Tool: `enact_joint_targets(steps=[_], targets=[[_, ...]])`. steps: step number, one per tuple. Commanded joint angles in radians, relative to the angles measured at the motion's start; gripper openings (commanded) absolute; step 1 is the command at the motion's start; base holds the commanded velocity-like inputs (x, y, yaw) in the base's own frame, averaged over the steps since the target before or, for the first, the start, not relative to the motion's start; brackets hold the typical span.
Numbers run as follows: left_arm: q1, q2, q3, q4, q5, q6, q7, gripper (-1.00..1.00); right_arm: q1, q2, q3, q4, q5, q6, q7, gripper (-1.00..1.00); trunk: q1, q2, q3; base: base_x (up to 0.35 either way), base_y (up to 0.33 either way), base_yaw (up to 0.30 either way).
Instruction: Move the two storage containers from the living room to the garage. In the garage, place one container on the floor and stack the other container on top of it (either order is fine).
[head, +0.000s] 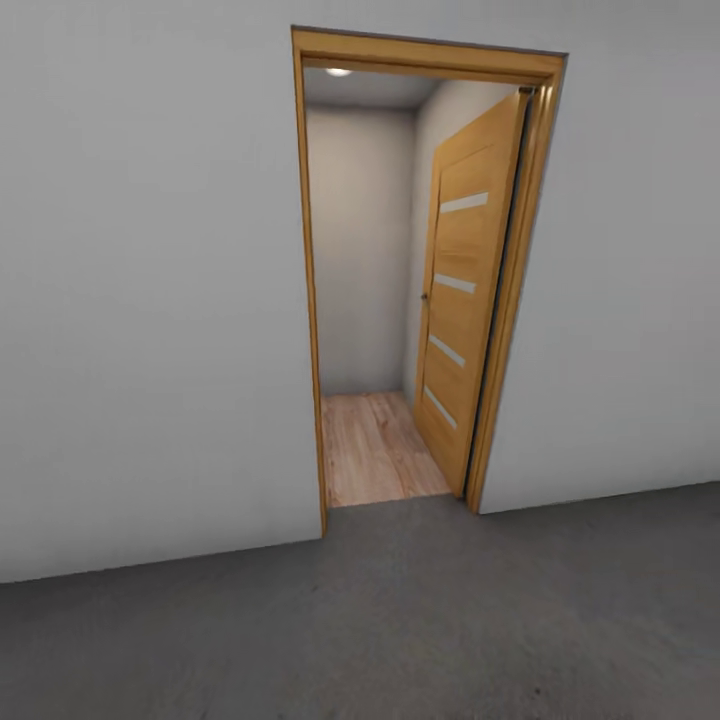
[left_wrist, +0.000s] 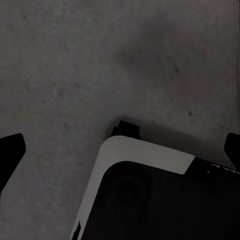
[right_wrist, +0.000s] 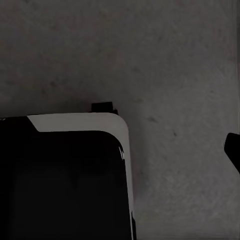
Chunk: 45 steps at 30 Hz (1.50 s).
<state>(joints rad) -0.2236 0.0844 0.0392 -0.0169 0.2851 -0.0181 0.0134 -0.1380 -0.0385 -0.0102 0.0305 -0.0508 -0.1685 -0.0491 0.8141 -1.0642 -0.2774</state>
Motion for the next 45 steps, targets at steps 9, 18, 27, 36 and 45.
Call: enact_joint_targets(steps=[9, 18, 27, 36, 45], targets=[[0.000, 0.000, 0.004, 0.000, 0.002, -0.002, 0.002, 1.00, -0.002, 0.000, 0.001, 0.003, -0.003, -0.006, 0.000, 1.00, 0.000, -0.001, -0.001, 0.000, 0.000, -0.295], [0.000, 0.000, 0.004, 0.000, 0.002, -0.002, 0.002, 1.00, -0.002, -0.001, 0.001, 0.003, 0.000, -0.006, 0.000, 1.00, 0.000, -0.001, -0.001, 0.000, 0.000, -0.286], [0.000, 0.000, 0.004, 0.000, 0.002, -0.002, 0.002, 1.00, -0.002, -0.001, 0.006, 0.002, 0.003, -0.006, 0.001, 1.00, 0.000, -0.001, -0.001, 0.000, 0.000, -0.061], [0.000, 0.000, 0.004, 0.000, 0.002, -0.002, 0.001, 1.00, -0.002, 0.000, 0.007, 0.003, 0.003, -0.003, 0.001, 1.00, 0.000, -0.001, -0.001, 0.000, 0.000, -0.002], [0.000, -0.036, 0.008, 0.000, 0.004, -0.001, 0.001, 1.00, -0.002, 0.001, 0.007, 0.003, 0.001, -0.008, 0.001, 1.00, 0.000, -0.001, -0.001, 0.000, 0.000, 0.000]])
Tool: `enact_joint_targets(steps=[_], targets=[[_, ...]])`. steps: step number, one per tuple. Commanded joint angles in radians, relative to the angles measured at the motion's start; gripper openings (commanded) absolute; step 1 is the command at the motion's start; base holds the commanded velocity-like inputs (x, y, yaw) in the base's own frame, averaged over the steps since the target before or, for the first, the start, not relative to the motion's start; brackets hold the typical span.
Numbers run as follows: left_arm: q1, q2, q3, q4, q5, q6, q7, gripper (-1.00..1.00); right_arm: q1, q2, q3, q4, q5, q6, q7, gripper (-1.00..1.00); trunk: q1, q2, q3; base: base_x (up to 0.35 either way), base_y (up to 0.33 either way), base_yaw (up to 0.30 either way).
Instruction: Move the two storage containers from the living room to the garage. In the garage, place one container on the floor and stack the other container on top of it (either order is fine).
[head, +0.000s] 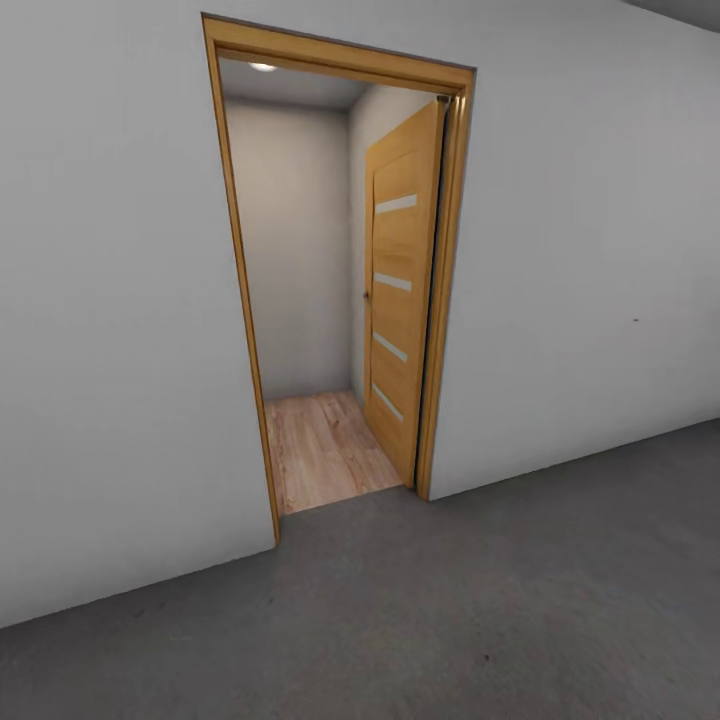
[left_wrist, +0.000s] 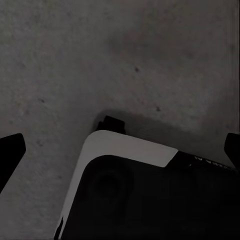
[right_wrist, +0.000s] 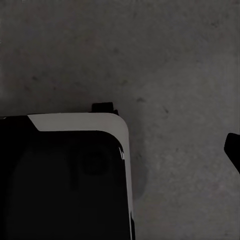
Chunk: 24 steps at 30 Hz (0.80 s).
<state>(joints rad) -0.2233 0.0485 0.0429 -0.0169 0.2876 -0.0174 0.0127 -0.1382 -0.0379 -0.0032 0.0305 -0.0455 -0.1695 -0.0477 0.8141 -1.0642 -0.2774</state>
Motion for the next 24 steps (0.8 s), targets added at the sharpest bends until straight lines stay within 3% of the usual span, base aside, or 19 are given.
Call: enact_joint_targets(steps=[1, 7, 24], targets=[[-0.001, -0.003, 0.004, 0.001, 0.001, -0.002, 0.001, 1.00, -0.001, 0.000, 0.000, 0.003, -0.005, -0.007, -0.001, 1.00, 0.000, -0.001, -0.001, 0.016, -0.010, 0.000], [-0.001, -0.029, -0.003, 0.002, -0.006, 0.000, 0.001, 1.00, -0.001, 0.001, 0.000, 0.003, -0.005, -0.006, 0.000, 1.00, 0.000, -0.001, -0.001, 0.177, -0.112, 0.000], [-0.001, -0.030, -0.002, 0.004, 0.005, -0.001, 0.001, 1.00, -0.001, -0.001, 0.000, 0.003, -0.007, -0.004, -0.001, 1.00, 0.000, -0.001, -0.001, 0.291, -0.117, 0.000]])
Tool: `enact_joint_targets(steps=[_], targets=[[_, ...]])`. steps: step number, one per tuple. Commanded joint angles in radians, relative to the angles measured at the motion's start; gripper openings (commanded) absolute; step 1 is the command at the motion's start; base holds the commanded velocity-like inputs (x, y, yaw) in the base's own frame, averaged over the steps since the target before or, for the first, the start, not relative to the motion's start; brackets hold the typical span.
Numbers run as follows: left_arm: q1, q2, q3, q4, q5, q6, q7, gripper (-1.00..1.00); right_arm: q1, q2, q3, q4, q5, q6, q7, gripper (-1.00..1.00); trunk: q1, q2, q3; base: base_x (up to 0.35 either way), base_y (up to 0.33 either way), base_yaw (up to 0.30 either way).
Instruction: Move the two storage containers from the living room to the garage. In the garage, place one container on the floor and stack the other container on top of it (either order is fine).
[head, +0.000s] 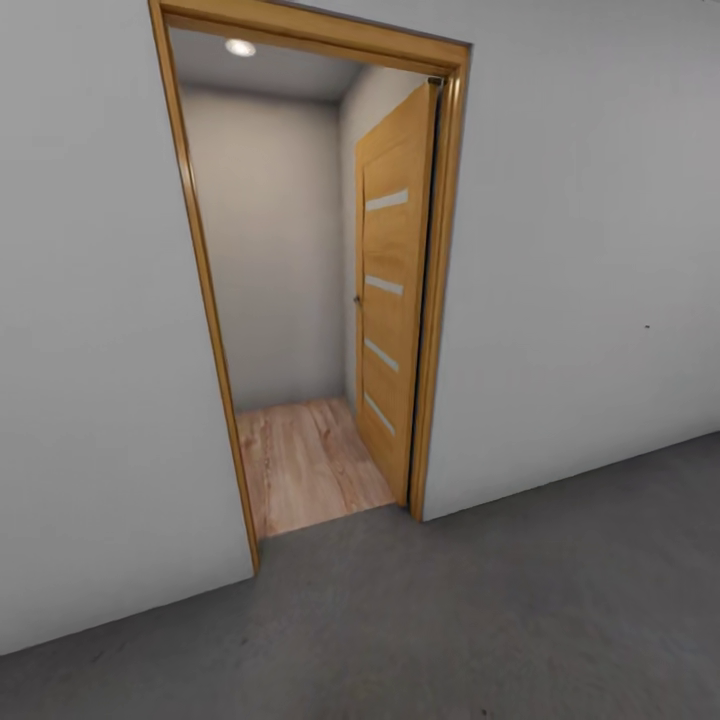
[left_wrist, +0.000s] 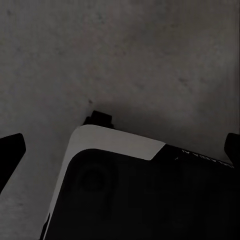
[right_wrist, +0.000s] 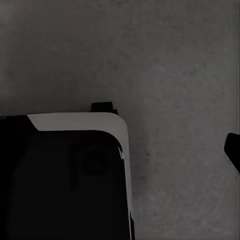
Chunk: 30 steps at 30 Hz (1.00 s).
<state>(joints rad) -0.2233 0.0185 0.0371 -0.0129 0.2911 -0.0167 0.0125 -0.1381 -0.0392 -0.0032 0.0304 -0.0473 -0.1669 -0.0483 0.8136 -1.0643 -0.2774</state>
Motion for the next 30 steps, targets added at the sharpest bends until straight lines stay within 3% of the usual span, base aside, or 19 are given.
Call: enact_joint_targets(steps=[1, 30], targets=[[-0.001, 0.000, 0.003, 0.000, 0.002, -0.002, 0.001, 1.00, -0.001, 0.000, 0.000, 0.003, -0.005, -0.007, 0.000, 1.00, 0.001, -0.001, -0.001, 0.308, -0.026, 0.000], [-0.001, 0.001, 0.003, 0.002, 0.005, -0.002, 0.001, 1.00, -0.001, 0.000, 0.000, 0.003, -0.005, -0.008, -0.001, 1.00, 0.001, -0.001, -0.001, 0.314, -0.002, 0.013]])
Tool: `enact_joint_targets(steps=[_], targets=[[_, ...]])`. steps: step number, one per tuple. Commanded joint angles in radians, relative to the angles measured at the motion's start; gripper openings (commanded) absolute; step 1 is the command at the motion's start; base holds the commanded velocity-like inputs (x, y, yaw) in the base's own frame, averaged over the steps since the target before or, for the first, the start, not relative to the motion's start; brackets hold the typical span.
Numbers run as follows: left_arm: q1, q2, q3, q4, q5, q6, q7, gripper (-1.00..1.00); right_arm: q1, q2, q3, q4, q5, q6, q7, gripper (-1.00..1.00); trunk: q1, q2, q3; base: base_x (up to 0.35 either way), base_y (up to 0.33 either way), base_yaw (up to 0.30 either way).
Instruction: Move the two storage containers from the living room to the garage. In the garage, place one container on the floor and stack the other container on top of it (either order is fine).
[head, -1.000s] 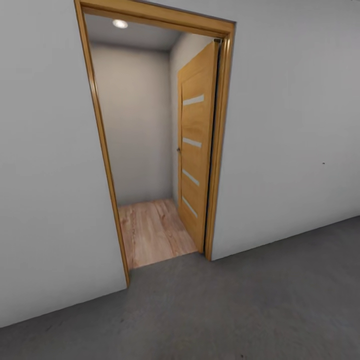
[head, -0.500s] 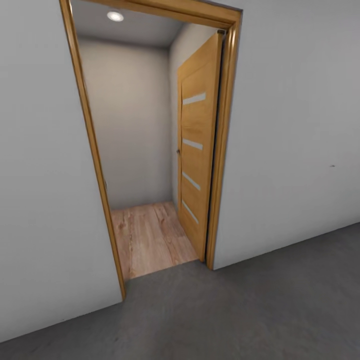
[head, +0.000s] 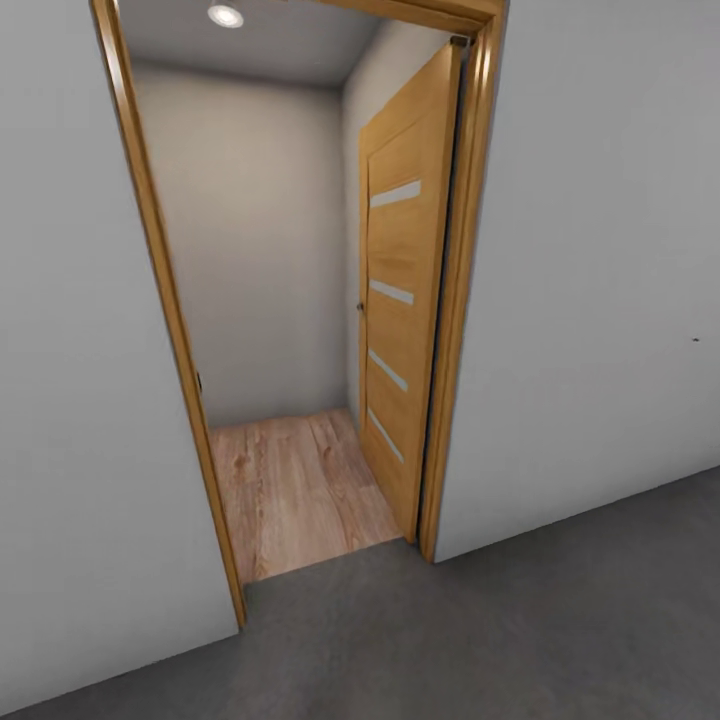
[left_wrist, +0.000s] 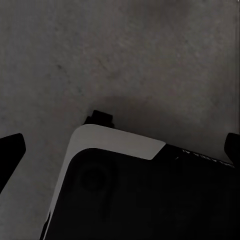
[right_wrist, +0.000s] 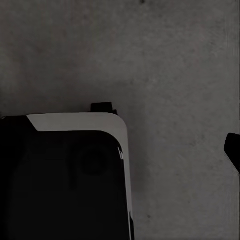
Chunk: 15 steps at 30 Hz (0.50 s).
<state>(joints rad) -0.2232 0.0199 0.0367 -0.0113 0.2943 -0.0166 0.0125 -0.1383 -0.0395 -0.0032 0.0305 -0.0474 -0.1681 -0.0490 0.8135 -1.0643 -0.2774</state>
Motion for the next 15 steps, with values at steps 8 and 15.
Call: enact_joint_targets(steps=[8, 15], targets=[[-0.001, 0.000, 0.003, 0.001, 0.002, -0.002, 0.001, 1.00, -0.001, 0.000, 0.000, 0.003, -0.005, -0.007, -0.001, 1.00, 0.001, -0.001, -0.001, 0.316, -0.003, 0.241], [-0.001, 0.000, 0.003, 0.001, 0.002, -0.002, 0.001, 1.00, -0.001, 0.001, 0.000, 0.003, -0.004, -0.007, 0.000, 1.00, 0.001, -0.001, -0.001, 0.311, -0.088, 0.221]])
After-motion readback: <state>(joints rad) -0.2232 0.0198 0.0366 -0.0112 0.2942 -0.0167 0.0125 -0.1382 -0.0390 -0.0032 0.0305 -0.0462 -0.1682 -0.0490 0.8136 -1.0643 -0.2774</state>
